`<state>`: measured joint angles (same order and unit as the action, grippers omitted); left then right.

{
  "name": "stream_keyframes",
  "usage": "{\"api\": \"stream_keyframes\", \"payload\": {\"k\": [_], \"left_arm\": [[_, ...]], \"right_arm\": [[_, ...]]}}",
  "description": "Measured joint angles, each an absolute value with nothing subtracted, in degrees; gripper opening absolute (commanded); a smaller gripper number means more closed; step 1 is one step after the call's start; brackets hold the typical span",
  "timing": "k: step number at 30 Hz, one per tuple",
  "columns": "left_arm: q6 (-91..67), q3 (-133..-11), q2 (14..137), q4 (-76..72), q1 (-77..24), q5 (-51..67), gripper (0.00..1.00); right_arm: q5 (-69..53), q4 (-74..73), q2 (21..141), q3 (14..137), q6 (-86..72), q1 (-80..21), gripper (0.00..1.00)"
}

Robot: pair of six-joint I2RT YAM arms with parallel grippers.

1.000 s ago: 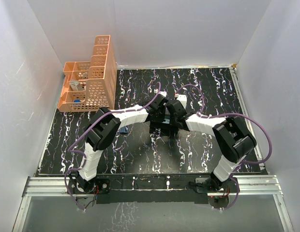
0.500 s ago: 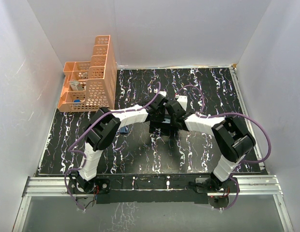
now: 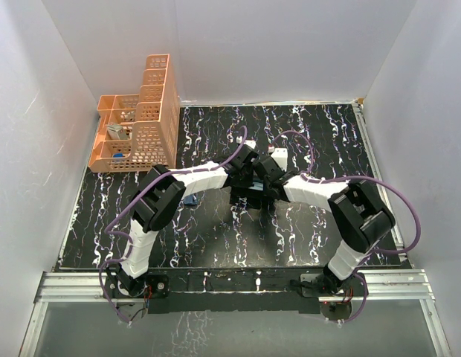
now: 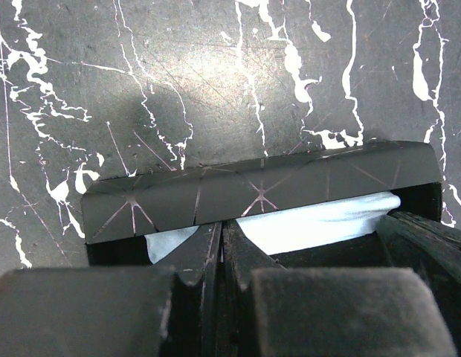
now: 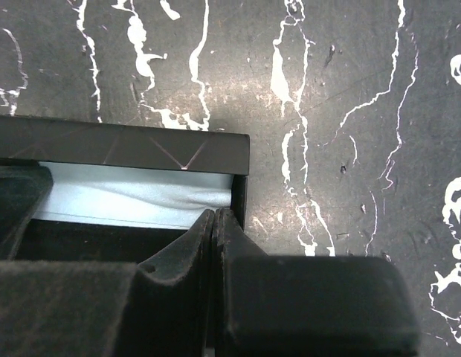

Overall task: Organize the sunglasses
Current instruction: Place the glasses cleaning cloth in the sunglasses case.

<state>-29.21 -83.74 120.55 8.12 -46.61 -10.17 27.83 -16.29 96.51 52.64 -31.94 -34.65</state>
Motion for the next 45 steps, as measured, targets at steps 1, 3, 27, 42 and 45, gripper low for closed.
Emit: {"api": "stream_keyframes", "payload": {"k": [1,3,27,42,45], "left_arm": [[-29.2,-83.7,120.6,8.1,-46.7,-10.3,0.00],[-29.2,-83.7,120.6,8.1,-46.7,-10.5,0.00],[-29.6,-83.6,120.6,7.9,-46.2,-9.2,0.00],[-29.4,-83.6,120.6,7.8,-46.1,-11.0,0.00],[-29.4,-83.6,120.6,7.7,-46.2,-11.2,0.00]], "right_arm": [[27.9,-16.3,96.1,52.6,-31.6,-34.8,0.00],[27.9,-16.2,95.0,52.6,-31.2,-34.9,0.00],[26.0,-5.6,96.1,52.4,-31.1,-35.2,0.00],[26.7,-3.9,99.1,50.4,-33.2,-35.2,0.00],[27.2,-3.1,99.1,50.0,-33.1,-35.3,0.00]]}}
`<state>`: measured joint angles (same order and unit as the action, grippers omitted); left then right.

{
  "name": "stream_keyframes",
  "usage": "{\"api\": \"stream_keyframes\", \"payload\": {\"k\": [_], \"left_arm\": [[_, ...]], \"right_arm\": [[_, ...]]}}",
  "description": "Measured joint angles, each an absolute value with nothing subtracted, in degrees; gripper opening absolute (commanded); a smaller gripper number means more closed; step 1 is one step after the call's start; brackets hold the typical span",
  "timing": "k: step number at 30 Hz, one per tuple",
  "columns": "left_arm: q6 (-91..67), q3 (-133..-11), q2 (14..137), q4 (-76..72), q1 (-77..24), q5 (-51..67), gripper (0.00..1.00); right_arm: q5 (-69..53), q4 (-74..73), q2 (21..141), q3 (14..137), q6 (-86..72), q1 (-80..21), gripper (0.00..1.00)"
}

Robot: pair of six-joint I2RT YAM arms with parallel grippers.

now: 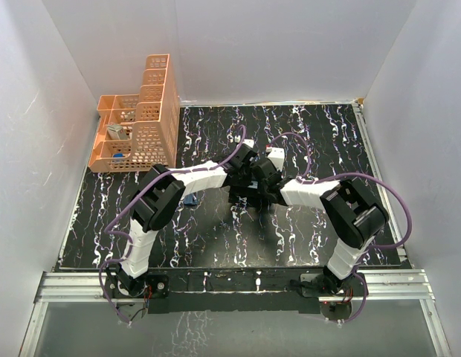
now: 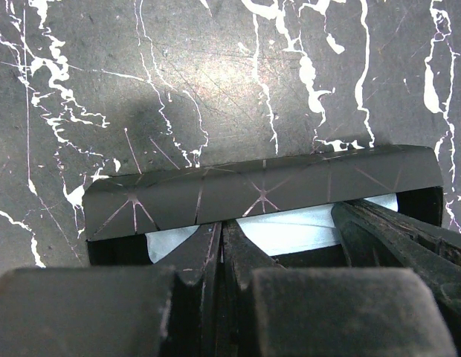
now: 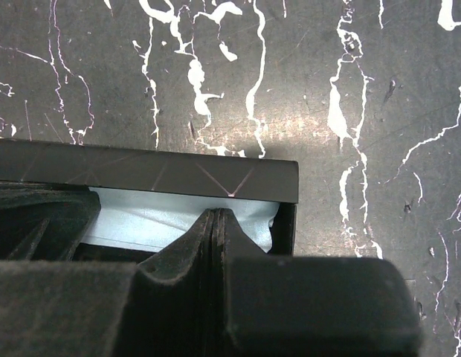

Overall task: Organize the sunglasses
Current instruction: Place the glasses cleaning cloth in the sunglasses case.

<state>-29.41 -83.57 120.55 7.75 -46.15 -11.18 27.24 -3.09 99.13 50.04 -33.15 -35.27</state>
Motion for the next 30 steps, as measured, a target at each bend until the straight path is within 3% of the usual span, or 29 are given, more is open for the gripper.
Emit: {"api": "stream_keyframes", "payload": {"k": [30], "left_arm": [[-29.6,-83.0,120.3,7.4,-44.7,-10.3,0.00]], "right_arm": [[34.5,-2.9,102.5,52.7,-36.7,-36.0,0.00]]}}
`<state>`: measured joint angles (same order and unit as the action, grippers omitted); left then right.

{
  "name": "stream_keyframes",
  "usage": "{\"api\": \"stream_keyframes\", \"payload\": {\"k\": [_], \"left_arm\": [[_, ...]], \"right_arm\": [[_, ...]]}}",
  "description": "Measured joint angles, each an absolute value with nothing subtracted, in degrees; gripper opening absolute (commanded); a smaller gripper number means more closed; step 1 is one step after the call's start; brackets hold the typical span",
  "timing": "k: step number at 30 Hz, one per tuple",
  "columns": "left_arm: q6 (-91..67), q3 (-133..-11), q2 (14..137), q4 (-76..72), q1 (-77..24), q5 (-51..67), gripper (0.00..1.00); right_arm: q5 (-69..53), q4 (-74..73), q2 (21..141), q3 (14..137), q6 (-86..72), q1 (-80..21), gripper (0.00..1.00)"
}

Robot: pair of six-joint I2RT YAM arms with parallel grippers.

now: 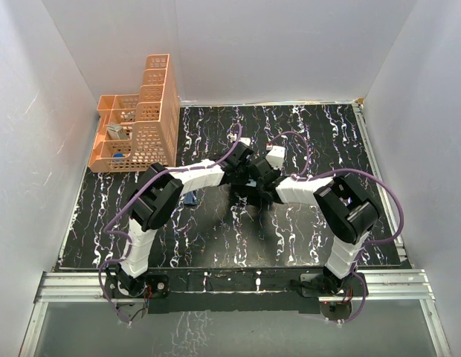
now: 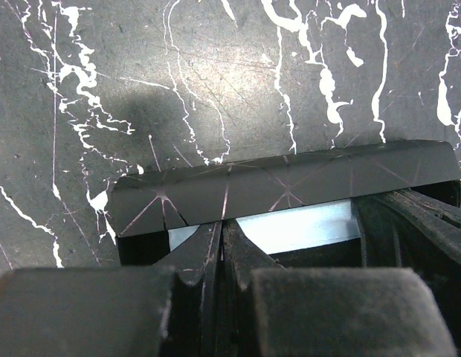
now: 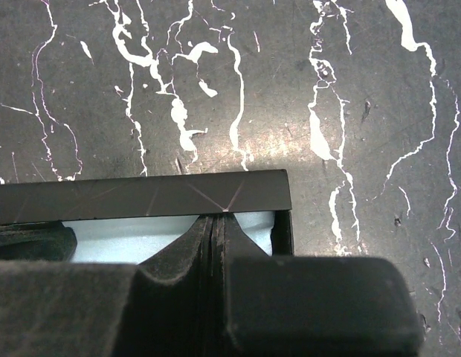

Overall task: Organize the sunglasses
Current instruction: Place the glasses cleaning cloth in the sunglasses case.

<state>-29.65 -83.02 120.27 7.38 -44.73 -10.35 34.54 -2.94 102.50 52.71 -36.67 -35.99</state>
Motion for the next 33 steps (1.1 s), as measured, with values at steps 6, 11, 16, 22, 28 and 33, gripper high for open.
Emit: {"api": "stream_keyframes", "payload": {"k": [6,11,16,22,28,33], "left_arm": [[-29.6,-83.0,120.2,7.7,-45.1,-11.4,0.00],[-29.0,-83.0,119.3,9.5,-46.0,-12.3,0.02],[-28.3,-83.8,118.3,12.5,-47.1,-13.3,0.04],[-27.4,-84.5,114.3,14.9,-49.1,-14.1,0.07],[-25.2,-84.9,111.3,14.1,-50.4,-14.5,0.00],[-22.9,-85.1,111.4,12.3,-49.5,-14.3,0.00]], "right_arm": [[34.5,-3.6,101.7,52.1,-35.2,-36.0,0.00],[34.0,-5.6,100.1,51.3,-33.3,-35.9,0.00],[32.8,-8.3,98.3,50.8,-31.6,-35.7,0.00],[31.9,-10.7,95.6,50.8,-30.6,-35.8,0.03],[31.7,-12.8,89.6,50.8,-30.3,-37.0,0.00],[31.8,-13.8,84.7,50.7,-30.5,-37.5,0.00]]}}
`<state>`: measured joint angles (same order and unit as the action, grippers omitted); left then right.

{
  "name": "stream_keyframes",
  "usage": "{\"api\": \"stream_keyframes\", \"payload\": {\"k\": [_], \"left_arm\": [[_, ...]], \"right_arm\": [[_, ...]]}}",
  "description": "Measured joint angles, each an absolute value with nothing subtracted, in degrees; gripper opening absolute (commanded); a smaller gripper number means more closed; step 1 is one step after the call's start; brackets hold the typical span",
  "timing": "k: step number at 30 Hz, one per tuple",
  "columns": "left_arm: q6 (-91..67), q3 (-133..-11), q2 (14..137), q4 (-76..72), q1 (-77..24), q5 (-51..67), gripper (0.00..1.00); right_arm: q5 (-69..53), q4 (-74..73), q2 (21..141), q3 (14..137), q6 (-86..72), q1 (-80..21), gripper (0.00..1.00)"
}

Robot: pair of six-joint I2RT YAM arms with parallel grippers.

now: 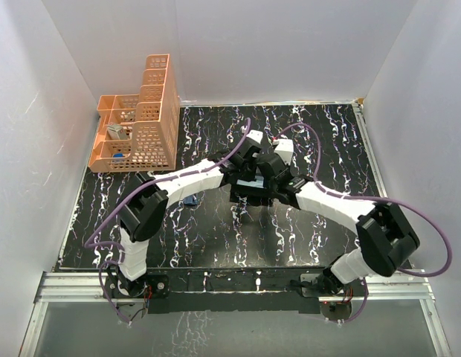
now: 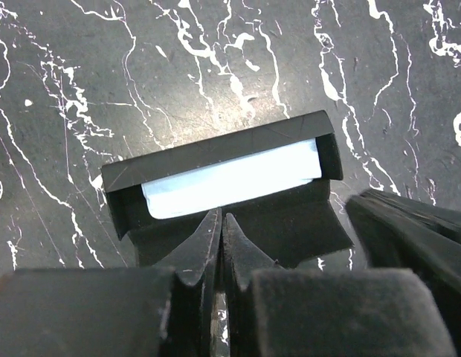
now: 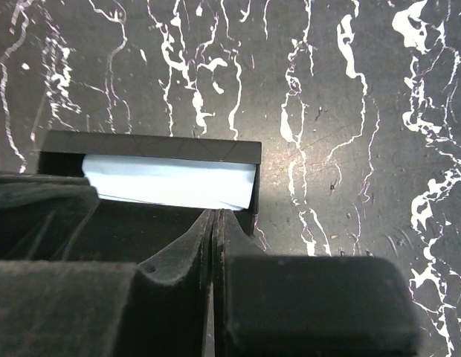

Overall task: Organize the sunglasses
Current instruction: Place the glasses cleaning cloth in the sunglasses case.

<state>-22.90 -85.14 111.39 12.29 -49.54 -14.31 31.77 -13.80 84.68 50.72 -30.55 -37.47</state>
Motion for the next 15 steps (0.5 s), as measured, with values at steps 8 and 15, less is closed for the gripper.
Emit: {"api": "stream_keyframes", "payload": {"k": [8,15], "left_arm": [[-19.0,-85.4,115.7,10.2,-47.3,-13.8,0.00],[-17.1,-87.3,119.1,9.2,-45.4,-13.1,0.00]], "right_arm": [[31.7,-14.2,78.5,47.0,-33.2,-38.3,0.00],[31.5,-16.9,76.7,43.5,-36.8,-43.2,0.00]]}}
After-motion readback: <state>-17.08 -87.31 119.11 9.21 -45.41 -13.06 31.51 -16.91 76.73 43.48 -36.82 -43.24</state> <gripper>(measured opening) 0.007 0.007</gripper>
